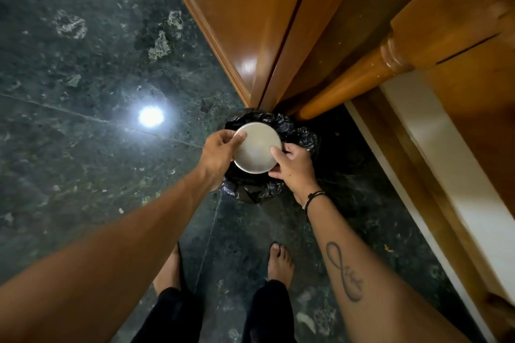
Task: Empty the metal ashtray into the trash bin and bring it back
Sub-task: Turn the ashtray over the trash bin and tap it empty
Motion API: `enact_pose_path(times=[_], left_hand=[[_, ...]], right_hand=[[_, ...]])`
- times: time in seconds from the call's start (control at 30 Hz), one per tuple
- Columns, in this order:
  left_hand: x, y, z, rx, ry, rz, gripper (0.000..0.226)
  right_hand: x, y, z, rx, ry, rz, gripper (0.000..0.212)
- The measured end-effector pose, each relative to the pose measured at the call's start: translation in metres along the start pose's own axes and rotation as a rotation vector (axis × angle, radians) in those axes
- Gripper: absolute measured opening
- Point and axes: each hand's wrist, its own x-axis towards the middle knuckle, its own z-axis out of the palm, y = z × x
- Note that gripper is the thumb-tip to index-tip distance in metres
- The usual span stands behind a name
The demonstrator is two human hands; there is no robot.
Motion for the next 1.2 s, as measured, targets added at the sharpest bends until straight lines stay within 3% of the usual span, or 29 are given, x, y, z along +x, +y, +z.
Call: enact_pose_path(times=[0.13, 0.3, 0.37, 0.43, 0.53, 0.63, 0.77, 0.9, 1.03, 1.13, 1.2], left_hand=[[0.004, 0.003, 0.015, -0.100, 0.073, -0.136, 0.028], [0.015, 0.014, 0.024, -0.014, 0.261, -0.234, 0.070], [0.020, 0.019, 0.027, -0.030, 0.297, -0.305, 0.073], [0.023, 0.024, 0.030, -0.074, 0.292, -0.345, 0.066], [0.025, 0.028, 0.032, -0.103, 0.277, -0.373, 0.058], [0.027, 0.028, 0.033, -0.120, 0.264, -0.389, 0.051], [0.027, 0.022, 0.036, -0.144, 0.251, -0.413, 0.036], [0.024, 0.015, 0.034, -0.147, 0.250, -0.412, 0.038], [0.010, 0.018, 0.035, -0.202, 0.236, -0.423, 0.038], [0.010, 0.017, 0.037, -0.263, 0.235, -0.446, 0.036], [0.009, 0.017, 0.036, -0.257, 0.250, -0.463, 0.035]], right_hand=[[0.000, 0.007, -0.001, -0.002, 0.030, -0.010, 0.040], [0.000, 0.012, -0.001, -0.069, 0.043, -0.094, 0.044], [-0.003, 0.010, 0.000, -0.157, 0.064, -0.178, 0.050], [-0.009, 0.014, 0.000, -0.454, 0.136, -0.375, 0.064], [-0.030, 0.017, 0.001, -0.928, 0.363, -0.865, 0.080], [-0.039, 0.021, 0.008, -1.025, 0.423, -1.125, 0.096], [-0.030, 0.044, 0.007, -1.313, 0.129, -0.977, 0.101], [-0.029, 0.053, 0.009, -1.231, 0.225, -1.053, 0.098], [-0.036, 0.058, 0.008, -1.319, 0.090, -0.994, 0.107], [-0.040, 0.057, 0.012, -1.266, 0.157, -1.049, 0.096], [-0.043, 0.058, 0.016, -1.319, 0.081, -1.052, 0.094]])
